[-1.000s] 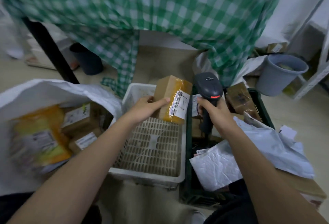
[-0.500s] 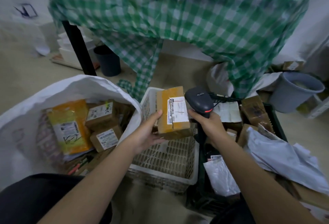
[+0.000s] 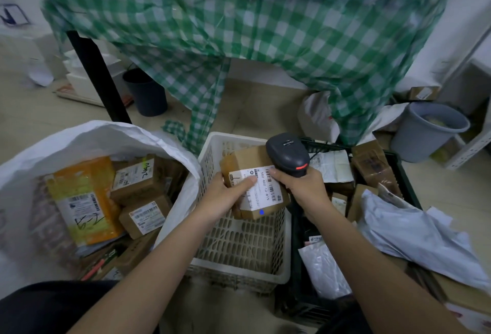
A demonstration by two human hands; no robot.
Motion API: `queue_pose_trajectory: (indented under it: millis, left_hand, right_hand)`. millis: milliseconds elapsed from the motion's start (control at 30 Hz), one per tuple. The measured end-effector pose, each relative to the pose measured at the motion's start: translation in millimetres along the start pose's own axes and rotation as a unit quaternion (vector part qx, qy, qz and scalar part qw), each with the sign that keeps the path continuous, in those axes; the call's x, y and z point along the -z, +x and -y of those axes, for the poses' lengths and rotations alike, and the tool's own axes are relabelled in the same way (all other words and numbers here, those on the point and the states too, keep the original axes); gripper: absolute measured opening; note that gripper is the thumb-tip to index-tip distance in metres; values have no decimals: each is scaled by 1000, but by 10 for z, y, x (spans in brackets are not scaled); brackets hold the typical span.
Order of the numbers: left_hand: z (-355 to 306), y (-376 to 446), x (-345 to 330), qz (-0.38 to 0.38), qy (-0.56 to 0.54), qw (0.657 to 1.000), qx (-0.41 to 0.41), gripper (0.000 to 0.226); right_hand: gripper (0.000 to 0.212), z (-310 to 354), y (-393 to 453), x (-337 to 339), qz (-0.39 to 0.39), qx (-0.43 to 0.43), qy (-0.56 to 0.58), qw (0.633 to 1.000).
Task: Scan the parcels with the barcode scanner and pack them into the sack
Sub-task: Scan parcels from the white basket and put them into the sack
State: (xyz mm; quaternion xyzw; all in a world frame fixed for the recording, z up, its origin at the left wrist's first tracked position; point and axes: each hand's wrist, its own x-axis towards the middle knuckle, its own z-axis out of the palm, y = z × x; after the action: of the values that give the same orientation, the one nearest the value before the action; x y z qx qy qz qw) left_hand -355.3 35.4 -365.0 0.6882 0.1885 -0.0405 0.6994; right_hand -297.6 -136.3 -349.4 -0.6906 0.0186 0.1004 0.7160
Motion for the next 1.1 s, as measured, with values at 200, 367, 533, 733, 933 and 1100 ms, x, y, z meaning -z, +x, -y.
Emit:
queue_pose_trajectory:
  millis: [200,367,533,733,933,1100]
  left_hand:
    - [-49,137,-106,5,-187,980,60,32]
    - [-56,175,-336,1,-178,983,36,98]
    - [-76,133,-240,-8,-125,992,6,62]
    - [-5,73,3,-33,5,999,27,75]
    - [0,-106,91,74,74,995,7,77]
    - [40,-144,109,50,71,996,2,70]
  right_hand:
    - [12,97,-36,187,-107,42,10,993]
    - [16,64,-78,180,-89,21,50,995]
    - [18,78,-21,225,-91,19,78,993]
    - [21,99,13,276,-60,10,66,996]
    - [24,82,12,340,-3,8,5,1000]
    - [20,111,-56,332,23,29,-51,998]
